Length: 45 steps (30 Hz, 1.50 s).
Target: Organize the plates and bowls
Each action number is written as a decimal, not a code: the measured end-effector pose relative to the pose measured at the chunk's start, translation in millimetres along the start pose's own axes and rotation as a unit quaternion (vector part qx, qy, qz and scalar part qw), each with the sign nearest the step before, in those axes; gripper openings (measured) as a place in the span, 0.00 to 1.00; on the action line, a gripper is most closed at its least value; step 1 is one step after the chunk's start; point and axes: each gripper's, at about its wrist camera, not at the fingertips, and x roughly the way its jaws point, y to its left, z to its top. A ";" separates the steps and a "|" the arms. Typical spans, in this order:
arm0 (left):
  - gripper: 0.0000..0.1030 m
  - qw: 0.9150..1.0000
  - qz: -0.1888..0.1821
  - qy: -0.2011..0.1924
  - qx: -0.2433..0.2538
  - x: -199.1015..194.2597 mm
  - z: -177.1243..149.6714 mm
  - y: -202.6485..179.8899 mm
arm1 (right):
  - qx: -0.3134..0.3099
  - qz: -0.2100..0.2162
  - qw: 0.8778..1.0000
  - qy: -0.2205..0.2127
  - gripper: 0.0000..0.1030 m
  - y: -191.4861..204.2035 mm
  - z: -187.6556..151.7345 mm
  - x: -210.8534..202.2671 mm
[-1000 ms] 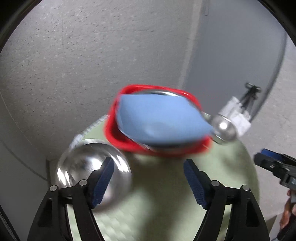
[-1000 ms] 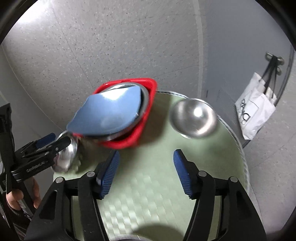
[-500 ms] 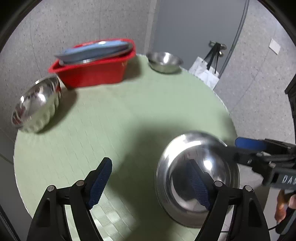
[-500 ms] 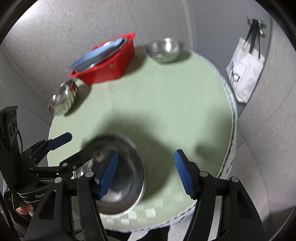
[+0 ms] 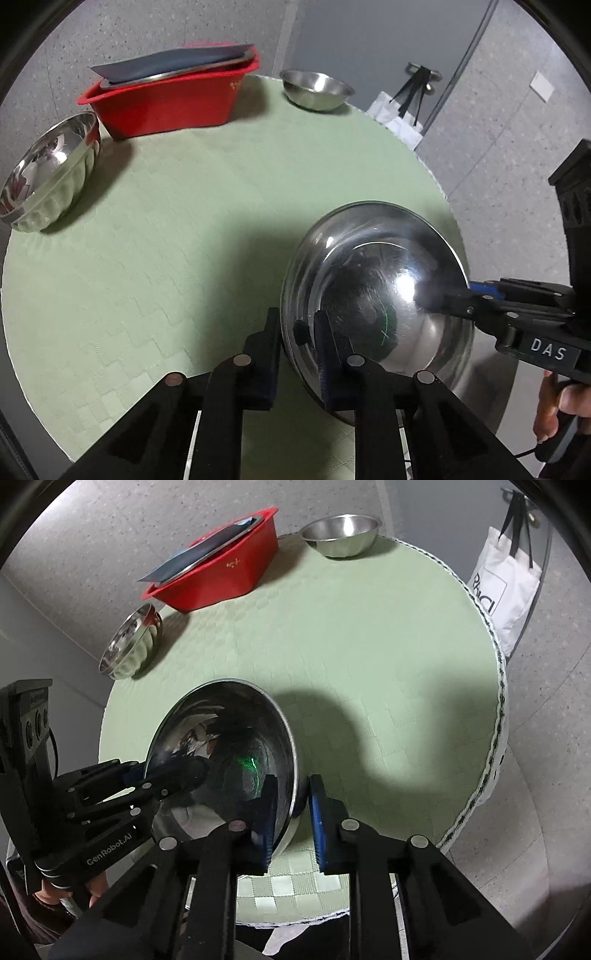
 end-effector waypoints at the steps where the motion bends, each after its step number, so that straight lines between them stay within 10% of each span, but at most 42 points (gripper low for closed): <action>1: 0.13 1.000 0.000 -0.004 0.002 -3.4 5.0 6.1 | -0.001 0.000 1.000 -0.002 0.12 2.3 2.5 -0.9; 21: 0.13 0.994 0.032 -0.102 -0.029 -96.9 84.2 189.9 | -0.061 0.029 0.996 -0.064 0.11 176.2 126.4 33.6; 45: 0.22 0.997 0.054 -0.043 -0.045 -7.8 149.9 282.1 | -0.060 -0.008 0.998 -0.008 0.14 234.1 184.7 141.3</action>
